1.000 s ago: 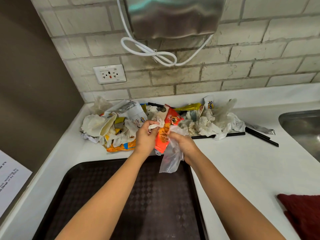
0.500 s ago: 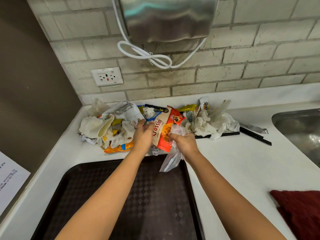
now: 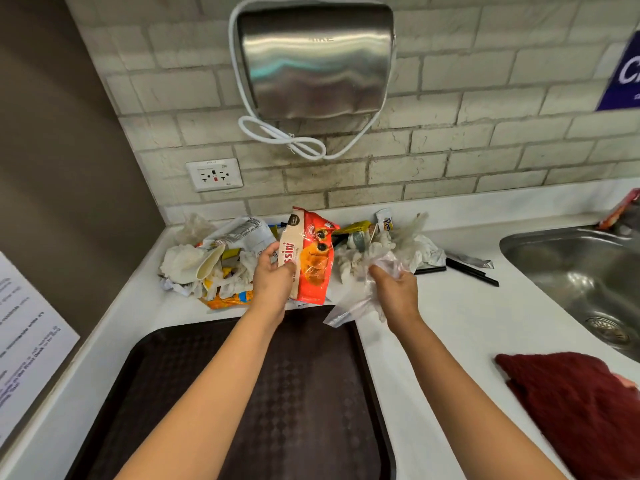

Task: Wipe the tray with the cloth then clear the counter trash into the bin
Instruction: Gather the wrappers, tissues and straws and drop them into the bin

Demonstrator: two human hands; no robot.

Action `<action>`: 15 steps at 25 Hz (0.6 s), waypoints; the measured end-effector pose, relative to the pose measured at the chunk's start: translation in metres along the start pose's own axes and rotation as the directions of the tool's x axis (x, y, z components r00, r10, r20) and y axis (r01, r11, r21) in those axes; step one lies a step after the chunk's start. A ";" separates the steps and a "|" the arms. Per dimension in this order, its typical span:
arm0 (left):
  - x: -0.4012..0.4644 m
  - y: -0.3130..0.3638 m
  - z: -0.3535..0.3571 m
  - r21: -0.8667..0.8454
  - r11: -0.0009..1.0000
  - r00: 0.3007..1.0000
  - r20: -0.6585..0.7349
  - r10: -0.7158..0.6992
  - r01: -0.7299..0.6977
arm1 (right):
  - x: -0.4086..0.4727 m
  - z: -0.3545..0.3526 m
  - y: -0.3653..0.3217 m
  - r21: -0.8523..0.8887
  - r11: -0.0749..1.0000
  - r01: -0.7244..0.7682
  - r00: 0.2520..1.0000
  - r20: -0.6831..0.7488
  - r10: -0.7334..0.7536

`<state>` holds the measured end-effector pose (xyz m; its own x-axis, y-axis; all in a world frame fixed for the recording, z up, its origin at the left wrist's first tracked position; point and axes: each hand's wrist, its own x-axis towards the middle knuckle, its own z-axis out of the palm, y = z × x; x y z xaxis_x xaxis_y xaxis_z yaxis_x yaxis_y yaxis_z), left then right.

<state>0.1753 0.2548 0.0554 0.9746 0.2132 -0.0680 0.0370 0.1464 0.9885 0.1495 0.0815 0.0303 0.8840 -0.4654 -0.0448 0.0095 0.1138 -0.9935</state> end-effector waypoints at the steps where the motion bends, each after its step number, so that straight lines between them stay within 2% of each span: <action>1: -0.010 0.000 -0.002 -0.013 1.000 1.000 0.008 0.012 -0.011 | -0.007 -0.006 -0.002 0.027 0.999 0.022 1.000 -0.022 -0.022; 8: -0.093 -0.012 -0.020 -0.030 0.999 0.995 0.093 0.040 -0.037 | -0.072 -0.048 -0.004 0.264 0.962 0.070 0.986 -0.167 -0.026; 12: -0.137 -0.028 -0.032 0.065 0.995 0.986 0.153 0.060 -0.071 | -0.117 -0.076 0.007 0.164 0.984 0.071 0.969 -0.247 -0.029; 15: -0.172 -0.042 -0.034 0.126 0.989 0.979 0.197 0.045 -0.071 | -0.141 -0.099 0.017 0.073 0.982 0.172 0.955 -0.258 -0.148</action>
<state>-0.0011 0.2448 0.0208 0.9997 0.0251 0.0045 -0.0047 0.0081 1.0000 -0.0214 0.0627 0.0096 0.7220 -0.6875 0.0772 0.1957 0.0960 -0.9760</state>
